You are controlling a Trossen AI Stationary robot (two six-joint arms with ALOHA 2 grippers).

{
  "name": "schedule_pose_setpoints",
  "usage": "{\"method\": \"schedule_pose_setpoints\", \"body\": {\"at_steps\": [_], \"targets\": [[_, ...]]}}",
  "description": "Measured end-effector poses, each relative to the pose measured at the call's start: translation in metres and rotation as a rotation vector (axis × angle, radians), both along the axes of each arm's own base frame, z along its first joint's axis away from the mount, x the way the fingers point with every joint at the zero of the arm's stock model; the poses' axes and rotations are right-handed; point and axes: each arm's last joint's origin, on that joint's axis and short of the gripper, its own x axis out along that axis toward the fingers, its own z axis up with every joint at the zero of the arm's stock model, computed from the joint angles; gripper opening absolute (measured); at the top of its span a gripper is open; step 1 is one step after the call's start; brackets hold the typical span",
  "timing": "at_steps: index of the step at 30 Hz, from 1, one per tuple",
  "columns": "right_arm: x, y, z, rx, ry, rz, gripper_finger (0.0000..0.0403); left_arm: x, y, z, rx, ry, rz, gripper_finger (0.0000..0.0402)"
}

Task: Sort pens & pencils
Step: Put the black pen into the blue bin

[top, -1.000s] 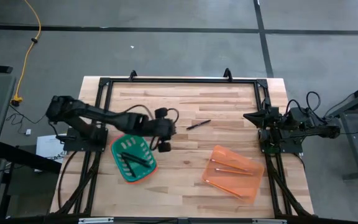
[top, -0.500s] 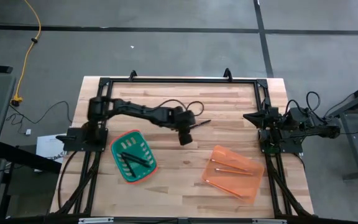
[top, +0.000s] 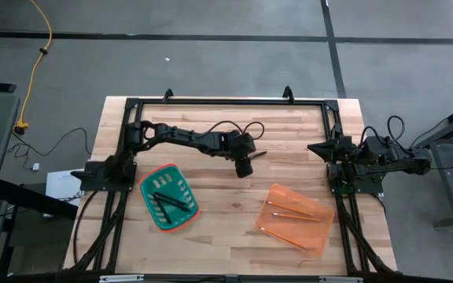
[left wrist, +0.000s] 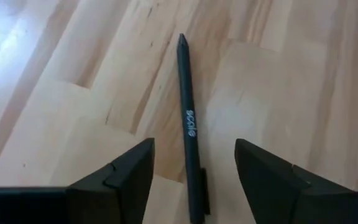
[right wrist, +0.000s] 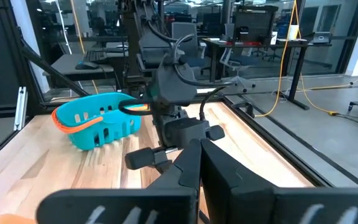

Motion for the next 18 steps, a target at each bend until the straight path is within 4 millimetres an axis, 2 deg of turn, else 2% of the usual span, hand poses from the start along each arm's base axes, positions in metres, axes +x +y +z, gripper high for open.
{"method": "schedule_pose_setpoints", "body": {"at_steps": [4, 9, 14, 18], "targets": [[0.0, 0.0, 0.0, 0.0, 0.0, 0.0, 0.0, -0.001, 0.002, -0.004, 0.042, -0.01, 0.023, 0.0196], [0.0, 0.0, 0.0, 0.0, 0.0, 0.0, 0.0, -0.005, 0.003, -0.014, 0.007, -0.038, 0.028, 0.0166], [0.0, 0.0, 0.0, 0.0, 0.0, 0.0, 0.0, -0.009, 0.004, -0.02, 0.072, -0.024, 0.082, 0.0148], [0.0, 0.0, 0.0, 0.0, 0.0, 0.0, 0.0, -0.008, 0.004, -0.024, -0.002, -0.04, 0.062, 0.0145]]}}
